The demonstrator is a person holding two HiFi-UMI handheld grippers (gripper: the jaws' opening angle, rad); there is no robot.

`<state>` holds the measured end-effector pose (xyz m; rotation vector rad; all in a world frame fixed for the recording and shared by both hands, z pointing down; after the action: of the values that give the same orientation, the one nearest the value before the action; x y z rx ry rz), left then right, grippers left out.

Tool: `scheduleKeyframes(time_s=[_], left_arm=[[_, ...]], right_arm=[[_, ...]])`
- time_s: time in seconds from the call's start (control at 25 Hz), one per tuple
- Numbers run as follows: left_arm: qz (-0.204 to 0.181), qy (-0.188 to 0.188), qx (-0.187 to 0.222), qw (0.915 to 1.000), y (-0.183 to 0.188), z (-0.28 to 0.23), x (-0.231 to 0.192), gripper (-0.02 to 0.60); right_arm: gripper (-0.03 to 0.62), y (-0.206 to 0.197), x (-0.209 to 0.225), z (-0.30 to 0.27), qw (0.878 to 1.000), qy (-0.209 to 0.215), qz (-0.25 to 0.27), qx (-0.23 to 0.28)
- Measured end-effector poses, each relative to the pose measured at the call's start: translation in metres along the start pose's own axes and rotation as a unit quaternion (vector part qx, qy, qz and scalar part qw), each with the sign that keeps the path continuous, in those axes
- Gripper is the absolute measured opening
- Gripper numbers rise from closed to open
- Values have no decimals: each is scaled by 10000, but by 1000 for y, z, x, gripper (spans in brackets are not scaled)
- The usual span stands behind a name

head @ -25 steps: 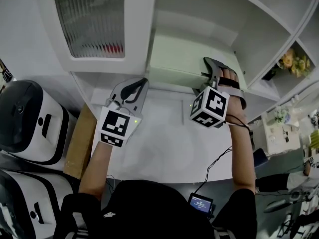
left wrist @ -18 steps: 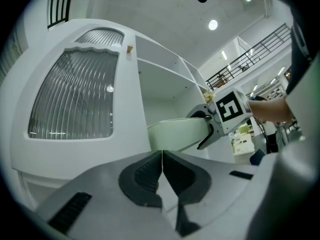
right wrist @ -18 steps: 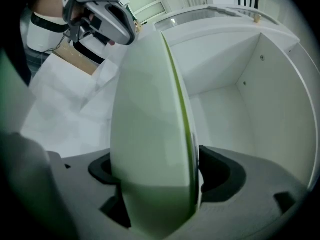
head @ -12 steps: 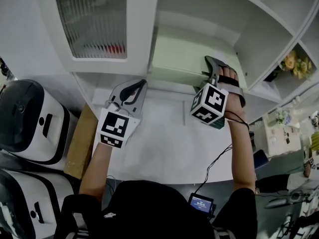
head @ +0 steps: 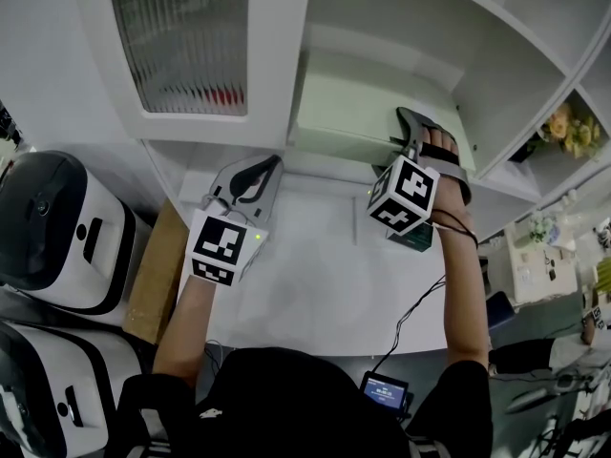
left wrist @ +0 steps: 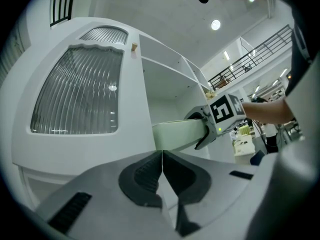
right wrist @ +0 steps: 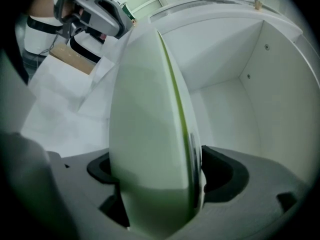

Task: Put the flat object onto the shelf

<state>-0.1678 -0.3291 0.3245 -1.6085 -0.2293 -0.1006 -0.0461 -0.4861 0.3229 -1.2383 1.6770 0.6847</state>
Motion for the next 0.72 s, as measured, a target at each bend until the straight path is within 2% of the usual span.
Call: scheduleKeyframes(time_s=[0.72], left_arm=[[142, 10, -70, 9999, -6, -1, 3, 6]], right_arm=[[514, -1, 3, -17, 9994, 329, -86, -21]])
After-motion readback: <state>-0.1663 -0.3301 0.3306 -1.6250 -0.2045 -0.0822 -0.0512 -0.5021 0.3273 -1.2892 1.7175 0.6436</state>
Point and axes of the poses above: the fingertips, and each gripper's own axes: z backward along the fingers, x to its right, y out of its top, the point moved 2 cm from there along z, backward along the fingers, and after that the axes turned 7 degrees about -x, right-handed, at the moved point
